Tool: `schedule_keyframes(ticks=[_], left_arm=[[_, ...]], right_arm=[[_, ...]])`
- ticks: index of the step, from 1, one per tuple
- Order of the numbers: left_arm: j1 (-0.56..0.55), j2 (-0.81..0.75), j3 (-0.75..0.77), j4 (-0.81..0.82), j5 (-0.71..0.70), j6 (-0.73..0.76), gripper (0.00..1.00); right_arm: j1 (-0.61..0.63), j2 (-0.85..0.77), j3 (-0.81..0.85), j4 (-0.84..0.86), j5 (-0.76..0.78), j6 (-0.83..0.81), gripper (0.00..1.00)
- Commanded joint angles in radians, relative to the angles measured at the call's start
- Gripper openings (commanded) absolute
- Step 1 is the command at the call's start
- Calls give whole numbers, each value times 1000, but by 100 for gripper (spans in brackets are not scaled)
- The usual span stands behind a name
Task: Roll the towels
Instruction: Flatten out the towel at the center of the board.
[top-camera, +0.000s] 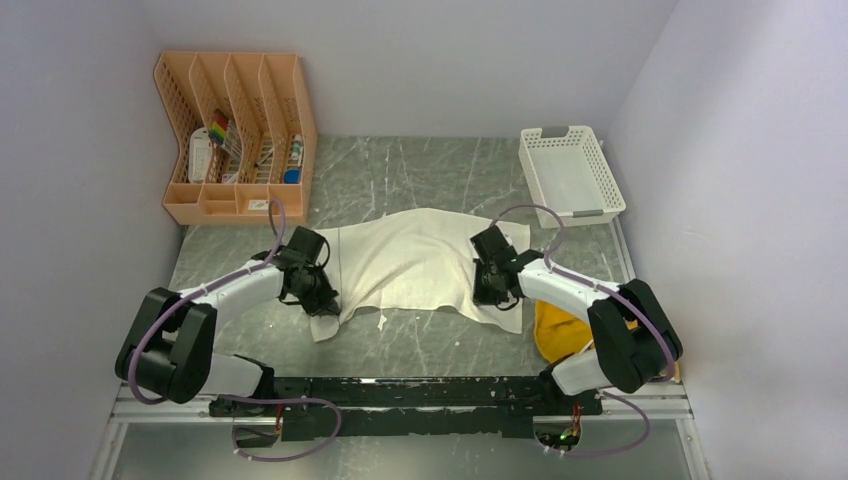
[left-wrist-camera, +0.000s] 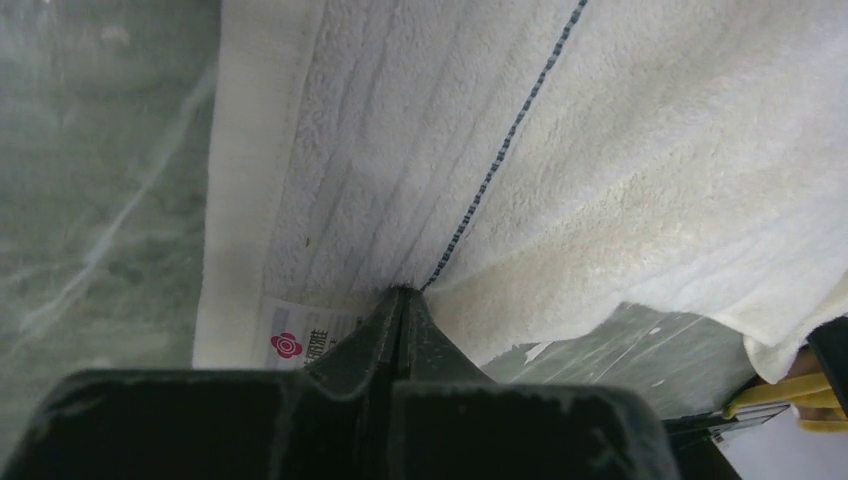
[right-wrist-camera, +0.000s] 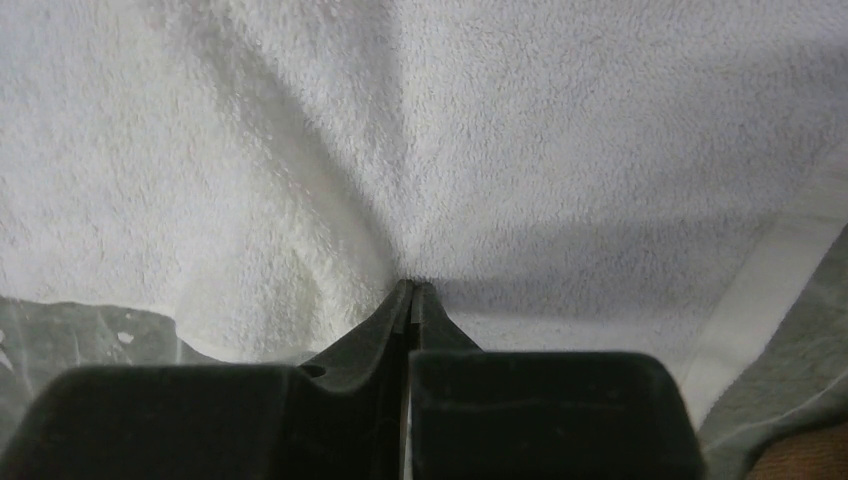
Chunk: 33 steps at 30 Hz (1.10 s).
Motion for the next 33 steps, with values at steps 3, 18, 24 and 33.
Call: schedule_keyframes(ticks=[3, 18, 24, 33], left_arm=[[-29, -51, 22, -347, -69, -30, 7], [284, 78, 527, -231, -51, 428, 79], [387, 222, 556, -118, 63, 527, 87], [403, 373, 564, 9, 134, 622, 72]], right_arm=[[32, 1, 15, -238, -56, 1, 1], [-330, -83, 342, 34, -129, -121, 91], [-436, 76, 415, 233, -293, -48, 89], [-435, 118, 397, 299, -364, -42, 88]])
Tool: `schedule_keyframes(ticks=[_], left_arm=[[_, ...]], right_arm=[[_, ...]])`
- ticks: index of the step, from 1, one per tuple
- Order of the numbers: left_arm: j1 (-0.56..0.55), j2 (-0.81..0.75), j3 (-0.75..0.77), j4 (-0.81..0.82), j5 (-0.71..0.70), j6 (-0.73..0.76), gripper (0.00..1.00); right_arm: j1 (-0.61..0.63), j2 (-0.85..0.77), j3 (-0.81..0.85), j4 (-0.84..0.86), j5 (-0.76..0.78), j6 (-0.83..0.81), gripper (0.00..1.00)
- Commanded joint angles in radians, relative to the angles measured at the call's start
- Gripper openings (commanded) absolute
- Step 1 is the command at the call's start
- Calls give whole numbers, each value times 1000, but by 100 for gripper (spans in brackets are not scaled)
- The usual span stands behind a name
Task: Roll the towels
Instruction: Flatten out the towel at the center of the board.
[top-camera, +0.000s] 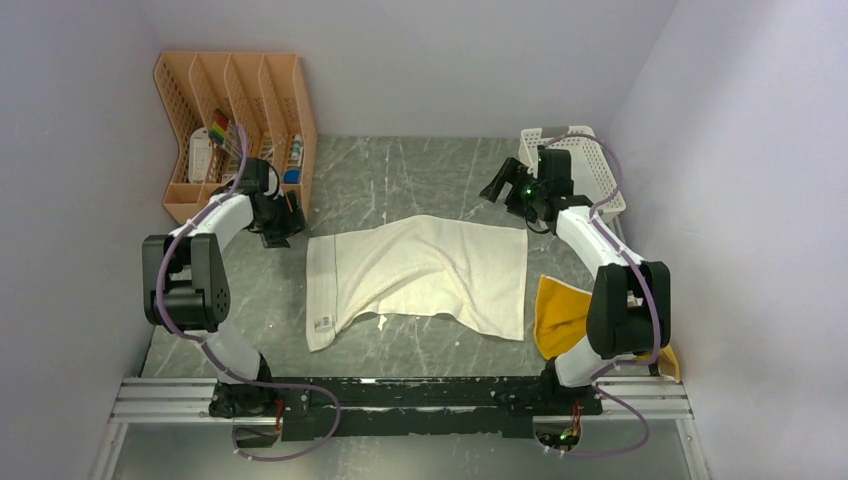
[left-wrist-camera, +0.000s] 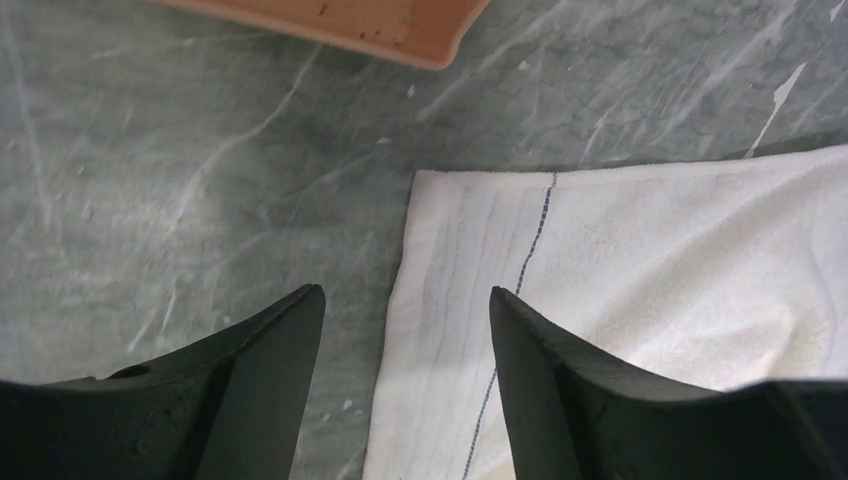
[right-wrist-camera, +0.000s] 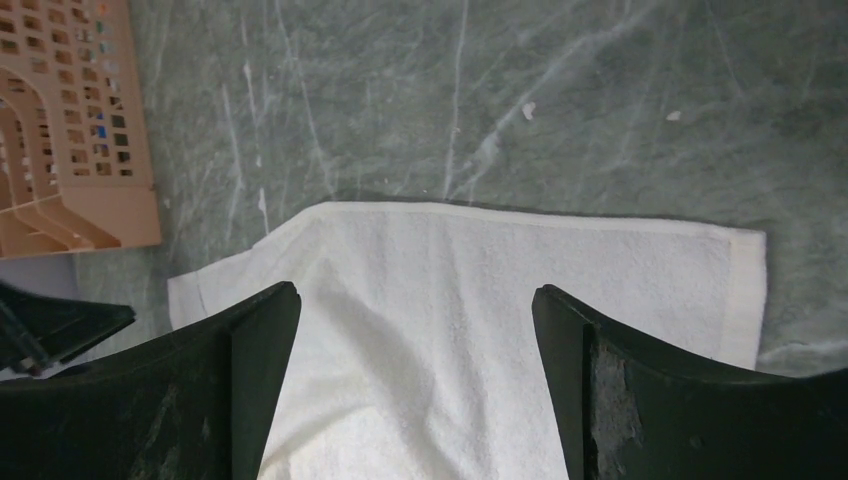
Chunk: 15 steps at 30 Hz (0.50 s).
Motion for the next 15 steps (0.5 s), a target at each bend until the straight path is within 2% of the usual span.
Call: schedule_keyframes(ticks=[1, 7, 15], left_arm=[[5, 57, 37, 107, 73, 92, 70], [4, 134, 61, 137, 49, 126, 66], [-50, 197, 58, 142, -134, 170, 63]], right_arm=[[-1, -33, -25, 82, -53, 6, 88], [-1, -60, -56, 90, -44, -7, 88], [-2, -71, -51, 59, 4, -25, 88]])
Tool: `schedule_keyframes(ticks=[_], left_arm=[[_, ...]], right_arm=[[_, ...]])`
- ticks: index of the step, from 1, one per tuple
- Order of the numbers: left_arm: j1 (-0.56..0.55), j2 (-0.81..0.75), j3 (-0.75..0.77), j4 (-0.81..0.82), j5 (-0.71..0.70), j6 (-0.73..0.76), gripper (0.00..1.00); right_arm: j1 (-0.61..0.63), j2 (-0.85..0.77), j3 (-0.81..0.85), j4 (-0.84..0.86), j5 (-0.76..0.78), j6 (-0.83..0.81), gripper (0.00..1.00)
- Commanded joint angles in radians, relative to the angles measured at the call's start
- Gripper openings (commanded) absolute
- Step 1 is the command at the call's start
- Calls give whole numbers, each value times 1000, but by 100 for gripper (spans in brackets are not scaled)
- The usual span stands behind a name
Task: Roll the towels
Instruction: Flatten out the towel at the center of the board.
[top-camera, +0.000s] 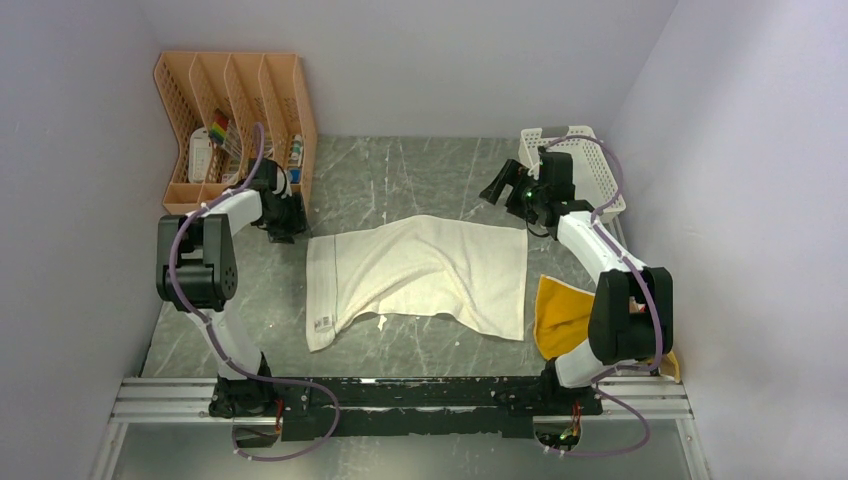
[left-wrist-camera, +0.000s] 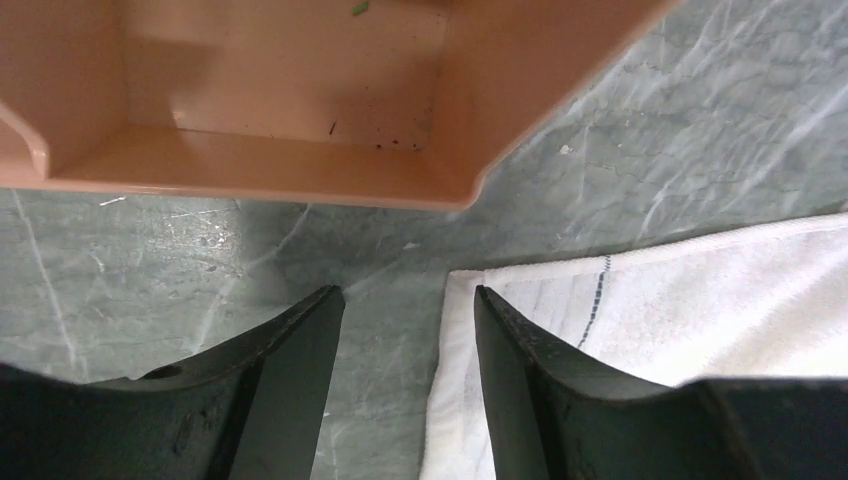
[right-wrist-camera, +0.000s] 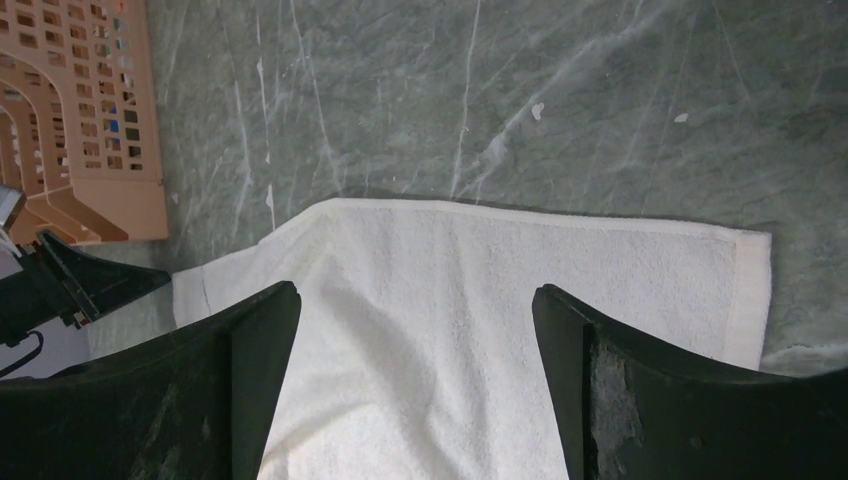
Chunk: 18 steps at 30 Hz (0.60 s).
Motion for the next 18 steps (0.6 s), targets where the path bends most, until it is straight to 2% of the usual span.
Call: schedule_keyframes(ticks=[1, 6, 12, 18], left_arm=[[-55, 35, 4, 27, -148, 53, 63], [-123, 64, 7, -9, -276, 68, 60], [-145, 54, -3, -6, -275, 65, 62], [-172, 39, -16, -9, -269, 64, 73]], right_arm=[[-1, -39, -7, 1, 34, -25, 88], [-1, -46, -13, 0, 45, -26, 88], [-2, -44, -13, -2, 49, -29, 88], [-2, -50, -14, -8, 56, -33, 88]])
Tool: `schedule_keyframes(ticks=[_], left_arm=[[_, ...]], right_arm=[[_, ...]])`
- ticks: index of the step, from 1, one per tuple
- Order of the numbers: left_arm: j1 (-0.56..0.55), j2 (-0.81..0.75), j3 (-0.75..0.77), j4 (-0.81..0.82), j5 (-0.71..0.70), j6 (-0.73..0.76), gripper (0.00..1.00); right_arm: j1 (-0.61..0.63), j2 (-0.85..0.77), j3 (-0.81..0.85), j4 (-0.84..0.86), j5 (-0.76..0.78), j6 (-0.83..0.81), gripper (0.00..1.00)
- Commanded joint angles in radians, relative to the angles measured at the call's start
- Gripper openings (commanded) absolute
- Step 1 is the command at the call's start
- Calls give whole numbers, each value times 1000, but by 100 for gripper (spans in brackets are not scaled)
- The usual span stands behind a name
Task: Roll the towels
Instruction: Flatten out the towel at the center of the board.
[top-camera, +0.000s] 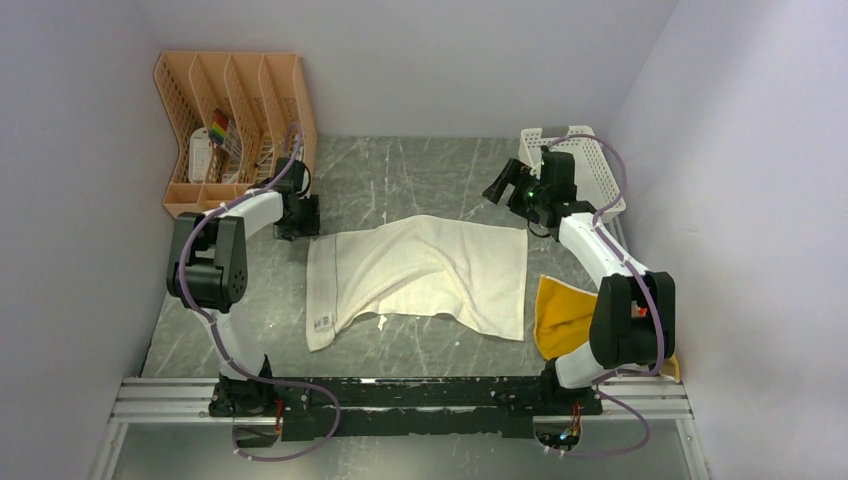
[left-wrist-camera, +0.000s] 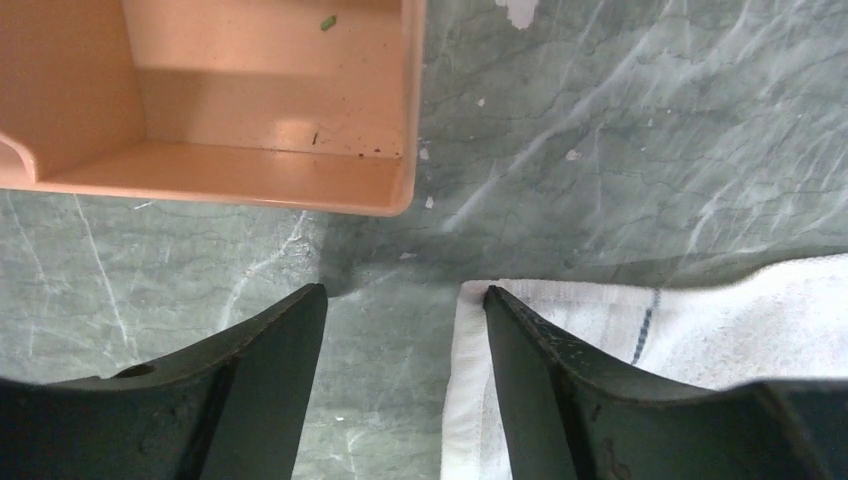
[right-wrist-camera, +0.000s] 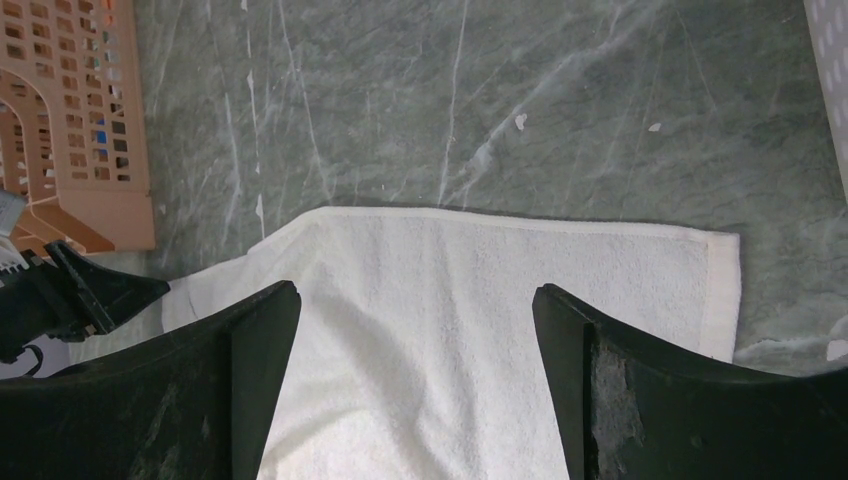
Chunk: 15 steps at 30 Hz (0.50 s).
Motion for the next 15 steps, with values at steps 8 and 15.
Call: schedule_keyframes(ticks=[8, 15], left_arm=[[-29, -10, -15, 1, 77, -22, 80], [13, -62, -35, 27, 77, -87, 79]], right_arm=[[-2, -34, -23, -3, 10, -14, 88], [-2, -39, -23, -4, 12, -16, 88]])
